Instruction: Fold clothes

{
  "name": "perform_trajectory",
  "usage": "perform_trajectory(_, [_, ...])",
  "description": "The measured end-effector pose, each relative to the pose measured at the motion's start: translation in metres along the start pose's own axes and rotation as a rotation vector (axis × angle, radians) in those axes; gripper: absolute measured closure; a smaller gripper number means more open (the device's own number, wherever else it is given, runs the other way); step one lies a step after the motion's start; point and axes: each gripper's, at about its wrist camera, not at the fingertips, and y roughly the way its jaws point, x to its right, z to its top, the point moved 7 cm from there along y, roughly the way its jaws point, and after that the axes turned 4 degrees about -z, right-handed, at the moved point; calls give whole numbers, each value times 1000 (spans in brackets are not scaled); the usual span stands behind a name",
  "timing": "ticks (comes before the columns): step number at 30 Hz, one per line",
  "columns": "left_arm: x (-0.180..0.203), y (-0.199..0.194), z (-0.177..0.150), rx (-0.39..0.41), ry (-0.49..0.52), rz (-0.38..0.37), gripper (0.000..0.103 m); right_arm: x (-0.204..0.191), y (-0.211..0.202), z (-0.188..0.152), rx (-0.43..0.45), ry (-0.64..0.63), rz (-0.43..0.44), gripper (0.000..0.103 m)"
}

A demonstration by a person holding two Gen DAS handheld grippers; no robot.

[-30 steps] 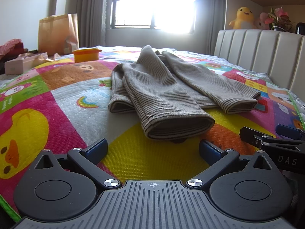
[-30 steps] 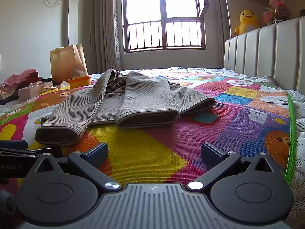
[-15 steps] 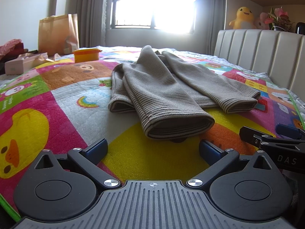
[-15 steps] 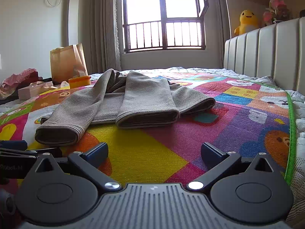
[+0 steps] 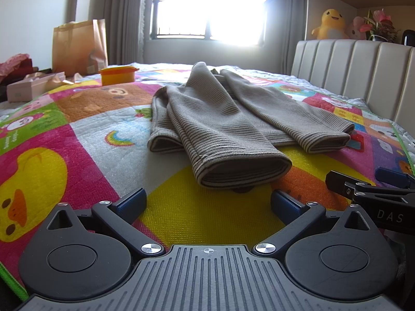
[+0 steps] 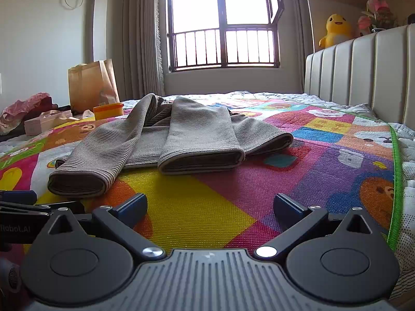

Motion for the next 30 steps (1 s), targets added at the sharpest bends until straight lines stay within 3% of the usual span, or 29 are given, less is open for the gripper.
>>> perform_trajectory(21, [1,0,-2,7,8,3,0,-1,0,-1,2,-1,-5,0])
perform_trajectory(30, [1,0,-1,-12,2,2,0,7,-1,0,-18,64,51,0])
